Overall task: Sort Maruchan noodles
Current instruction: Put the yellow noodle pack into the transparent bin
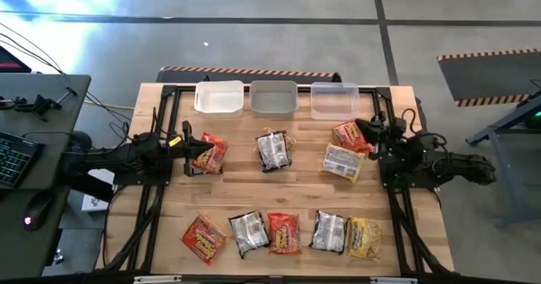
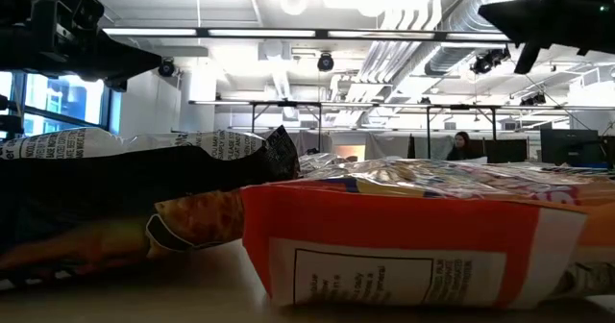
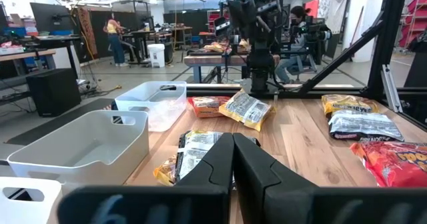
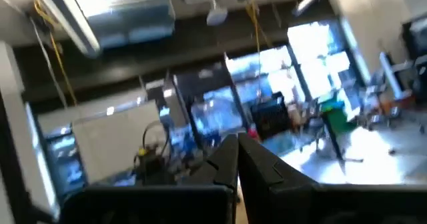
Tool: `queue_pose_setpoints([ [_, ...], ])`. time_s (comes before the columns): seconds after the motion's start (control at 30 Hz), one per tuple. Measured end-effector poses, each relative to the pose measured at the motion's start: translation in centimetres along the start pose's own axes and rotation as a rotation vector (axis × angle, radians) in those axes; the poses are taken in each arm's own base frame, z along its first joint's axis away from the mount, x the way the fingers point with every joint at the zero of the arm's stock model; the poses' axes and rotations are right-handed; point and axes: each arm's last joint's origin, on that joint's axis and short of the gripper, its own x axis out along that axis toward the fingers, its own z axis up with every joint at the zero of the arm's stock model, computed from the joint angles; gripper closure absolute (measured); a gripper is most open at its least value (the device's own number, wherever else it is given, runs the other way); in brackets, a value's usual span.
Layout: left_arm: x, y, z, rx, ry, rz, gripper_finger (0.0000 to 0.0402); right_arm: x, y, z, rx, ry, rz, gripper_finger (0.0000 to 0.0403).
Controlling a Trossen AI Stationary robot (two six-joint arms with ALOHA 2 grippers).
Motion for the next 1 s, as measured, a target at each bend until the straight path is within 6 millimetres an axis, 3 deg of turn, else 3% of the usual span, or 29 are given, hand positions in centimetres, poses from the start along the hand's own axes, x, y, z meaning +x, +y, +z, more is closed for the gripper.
queue_pose_setpoints([
  [0.2, 0.0, 0.0, 0.0, 0.000, 0.000, 0.000, 0.0398, 1.3, -0.1, -2.6, -0.089, 0.304, -0.160, 0.0402],
  [0.5, 0.0, 0.0, 0.0, 0.000, 0.000, 0.000, 0.0398, 5.1, 1.9, -5.0, -0.156, 0.757, -0.287, 0.0386],
  [0.63, 0.0, 0.0, 0.0, 0.000, 0.000, 0.000, 0.0398, 6.9, 2.6, -4.6, -0.152, 1.012, -0.425, 0.0333],
  [0.8, 0.0, 0.0, 0.0, 0.000, 0.000, 0.000, 0.0398, 9.6, 2.5, -3.8, -0.038, 1.275, -0.664, 0.0235],
  [1.0, 0.0, 0.0, 0.0, 0.000, 0.000, 0.000, 0.0398, 12.9, 0.7, -4.7, -0.019, 1.580, -0.669, 0.0154],
])
